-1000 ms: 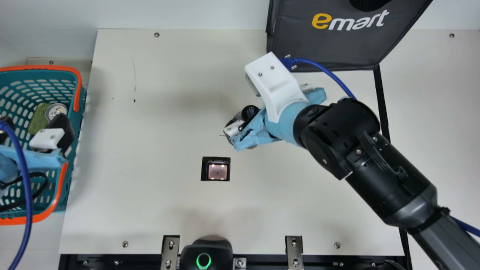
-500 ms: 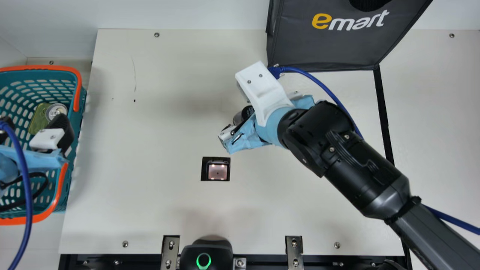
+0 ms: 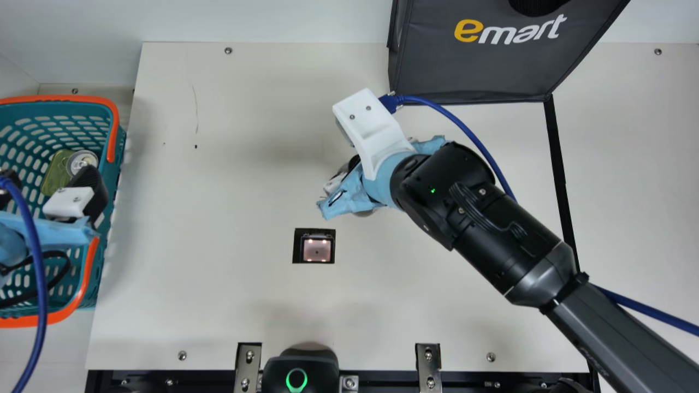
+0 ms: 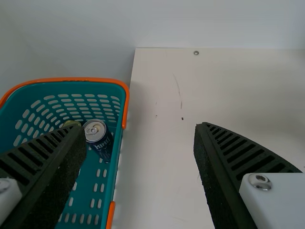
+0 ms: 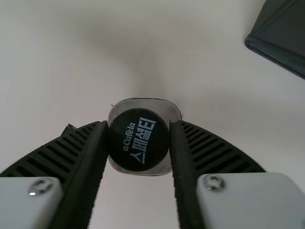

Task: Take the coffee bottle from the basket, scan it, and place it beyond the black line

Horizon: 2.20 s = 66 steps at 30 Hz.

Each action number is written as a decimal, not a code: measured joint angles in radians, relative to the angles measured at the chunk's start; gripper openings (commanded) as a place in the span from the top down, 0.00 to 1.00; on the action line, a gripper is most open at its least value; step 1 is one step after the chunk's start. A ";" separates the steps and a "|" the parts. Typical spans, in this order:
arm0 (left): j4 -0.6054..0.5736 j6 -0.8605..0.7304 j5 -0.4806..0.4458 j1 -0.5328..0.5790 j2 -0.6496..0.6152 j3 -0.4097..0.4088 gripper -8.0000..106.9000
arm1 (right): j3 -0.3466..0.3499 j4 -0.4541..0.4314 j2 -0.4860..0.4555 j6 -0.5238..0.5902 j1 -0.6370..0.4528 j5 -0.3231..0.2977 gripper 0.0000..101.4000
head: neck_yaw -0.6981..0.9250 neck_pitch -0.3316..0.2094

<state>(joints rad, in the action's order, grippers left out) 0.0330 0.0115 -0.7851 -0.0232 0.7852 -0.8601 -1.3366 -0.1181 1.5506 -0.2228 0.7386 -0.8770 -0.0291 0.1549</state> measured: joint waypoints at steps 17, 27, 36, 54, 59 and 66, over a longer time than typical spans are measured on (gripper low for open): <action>0.000 0.000 0.000 0.000 0.000 0.000 0.15 | -0.040 -0.023 0.003 -0.002 -0.025 -0.038 1.00 | 0.000 0.000; 0.000 0.000 0.000 0.000 0.000 0.000 0.15 | -0.062 -0.023 -0.015 -0.006 -0.057 -0.056 1.00 | 0.000 0.000; 0.000 0.000 0.000 0.000 0.000 0.000 0.15 | -0.068 -0.023 -0.046 -0.018 -0.112 -0.064 1.00 | 0.000 0.000; 0.000 0.000 0.000 0.000 0.000 0.000 0.15 | -0.028 0.001 -0.131 0.008 -0.285 -0.074 1.00 | 0.000 0.000; 0.000 0.000 0.000 0.000 0.000 0.000 0.15 | -0.014 0.019 -0.153 0.026 -0.344 -0.075 1.00 | 0.000 0.000; 0.000 0.000 0.000 0.000 0.000 0.000 0.15 | 0.017 0.034 -0.189 0.057 -0.434 -0.076 1.00 | 0.000 0.000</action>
<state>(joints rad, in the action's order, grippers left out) 0.0330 0.0115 -0.7851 -0.0232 0.7852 -0.8601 -1.3199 -0.0842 1.3617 -0.1663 0.3050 -0.9531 -0.0291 0.1549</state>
